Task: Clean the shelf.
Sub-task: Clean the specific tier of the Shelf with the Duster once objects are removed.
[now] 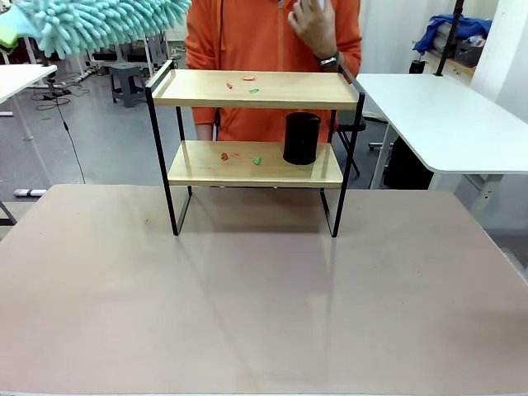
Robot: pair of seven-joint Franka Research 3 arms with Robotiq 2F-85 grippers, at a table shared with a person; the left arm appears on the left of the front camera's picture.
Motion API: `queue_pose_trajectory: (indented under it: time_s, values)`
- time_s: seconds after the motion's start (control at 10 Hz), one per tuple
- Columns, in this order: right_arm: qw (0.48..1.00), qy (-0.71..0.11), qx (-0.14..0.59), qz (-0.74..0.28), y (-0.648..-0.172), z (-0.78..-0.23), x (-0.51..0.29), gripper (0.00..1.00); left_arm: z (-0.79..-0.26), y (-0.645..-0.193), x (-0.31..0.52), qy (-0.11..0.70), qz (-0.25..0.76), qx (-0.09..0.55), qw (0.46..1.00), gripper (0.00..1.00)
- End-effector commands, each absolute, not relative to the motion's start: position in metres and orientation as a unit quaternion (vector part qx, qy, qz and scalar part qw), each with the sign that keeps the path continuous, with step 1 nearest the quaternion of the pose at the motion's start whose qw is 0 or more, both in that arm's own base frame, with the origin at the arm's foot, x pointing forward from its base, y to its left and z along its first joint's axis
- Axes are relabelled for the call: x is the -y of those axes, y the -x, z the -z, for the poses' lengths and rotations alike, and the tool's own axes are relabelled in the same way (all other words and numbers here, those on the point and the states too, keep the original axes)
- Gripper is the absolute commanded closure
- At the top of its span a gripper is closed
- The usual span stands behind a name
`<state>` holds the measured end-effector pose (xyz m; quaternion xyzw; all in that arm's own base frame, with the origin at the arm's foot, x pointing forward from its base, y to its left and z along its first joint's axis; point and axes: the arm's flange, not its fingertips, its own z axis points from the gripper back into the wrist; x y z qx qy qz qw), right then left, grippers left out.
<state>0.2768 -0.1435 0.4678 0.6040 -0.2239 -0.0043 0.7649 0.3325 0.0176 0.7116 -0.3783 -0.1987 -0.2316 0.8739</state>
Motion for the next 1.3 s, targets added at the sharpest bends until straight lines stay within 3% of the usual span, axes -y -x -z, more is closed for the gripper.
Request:
queue_pose_trajectory:
  time_s: [0.0, 0.3, 0.6, 0.7, 1.2]
  values:
    - [0.758, -0.608, 0.236, -0.005, -0.279, -0.469, 0.143, 0.0, -0.711, -0.334, -0.042, 0.386, 0.219, 0.199, 0.874, 0.87]
    - [0.758, -0.608, 0.236, -0.005, -0.279, -0.469, 0.143, 0.0, -0.711, -0.334, -0.012, 0.369, 0.203, 0.207, 0.883, 0.87]
    - [0.758, -0.608, 0.236, -0.005, -0.279, -0.469, 0.143, 0.0, -0.718, -0.369, 0.042, 0.322, 0.145, 0.195, 0.915, 0.87]
    - [0.758, -0.608, 0.236, -0.005, -0.279, -0.469, 0.143, 0.0, -0.716, -0.379, 0.057, 0.314, 0.188, 0.171, 0.915, 0.87]
    - [0.758, -0.608, 0.236, -0.005, -0.279, -0.469, 0.143, 0.0, -0.7, -0.432, 0.112, 0.265, 0.193, 0.183, 0.927, 0.87]
